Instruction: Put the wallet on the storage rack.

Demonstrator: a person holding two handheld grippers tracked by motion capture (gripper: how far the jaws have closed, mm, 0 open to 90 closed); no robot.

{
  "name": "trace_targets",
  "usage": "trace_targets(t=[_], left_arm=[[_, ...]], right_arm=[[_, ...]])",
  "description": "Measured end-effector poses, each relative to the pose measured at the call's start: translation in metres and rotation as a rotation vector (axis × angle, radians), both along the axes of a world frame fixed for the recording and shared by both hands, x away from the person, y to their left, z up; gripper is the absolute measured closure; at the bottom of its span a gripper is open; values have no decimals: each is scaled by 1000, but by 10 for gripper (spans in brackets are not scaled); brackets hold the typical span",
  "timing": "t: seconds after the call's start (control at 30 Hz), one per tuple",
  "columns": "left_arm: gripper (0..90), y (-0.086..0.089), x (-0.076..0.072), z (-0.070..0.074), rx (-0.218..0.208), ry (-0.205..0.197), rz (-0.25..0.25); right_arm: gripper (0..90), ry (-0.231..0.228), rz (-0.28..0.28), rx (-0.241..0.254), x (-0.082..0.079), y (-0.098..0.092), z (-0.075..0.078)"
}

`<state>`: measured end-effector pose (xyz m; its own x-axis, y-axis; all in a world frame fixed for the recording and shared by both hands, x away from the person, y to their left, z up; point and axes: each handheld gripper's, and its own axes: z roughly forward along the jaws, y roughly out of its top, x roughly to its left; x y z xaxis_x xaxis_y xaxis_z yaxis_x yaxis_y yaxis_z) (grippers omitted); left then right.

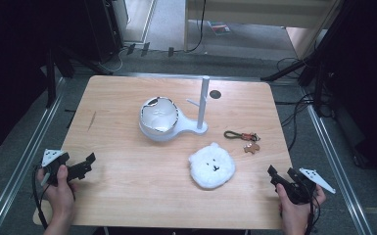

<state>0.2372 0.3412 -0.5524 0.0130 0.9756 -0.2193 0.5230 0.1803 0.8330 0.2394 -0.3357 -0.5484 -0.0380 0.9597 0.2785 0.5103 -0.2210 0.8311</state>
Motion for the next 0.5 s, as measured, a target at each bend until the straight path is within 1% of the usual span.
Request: trace_targets(t=[0.2, 0.27, 0.33, 0.4, 0.5], left_arm=[[0, 0, 0, 0, -3, -4, -2], [0, 0, 0, 0, -3, 1, -2], [0, 0, 0, 0, -3, 0, -1], [0, 0, 0, 0, -5, -5, -3], [0, 1, 0, 0, -3, 3, -6]], right_arm=[[197, 3, 15, -26, 0, 2, 1], [209, 10, 20, -57, 1, 5, 1], [209, 12, 23, -58, 1, 6, 2], [211, 12, 33, -45, 3, 11, 6], [213, 10, 43, -53, 4, 17, 9]])
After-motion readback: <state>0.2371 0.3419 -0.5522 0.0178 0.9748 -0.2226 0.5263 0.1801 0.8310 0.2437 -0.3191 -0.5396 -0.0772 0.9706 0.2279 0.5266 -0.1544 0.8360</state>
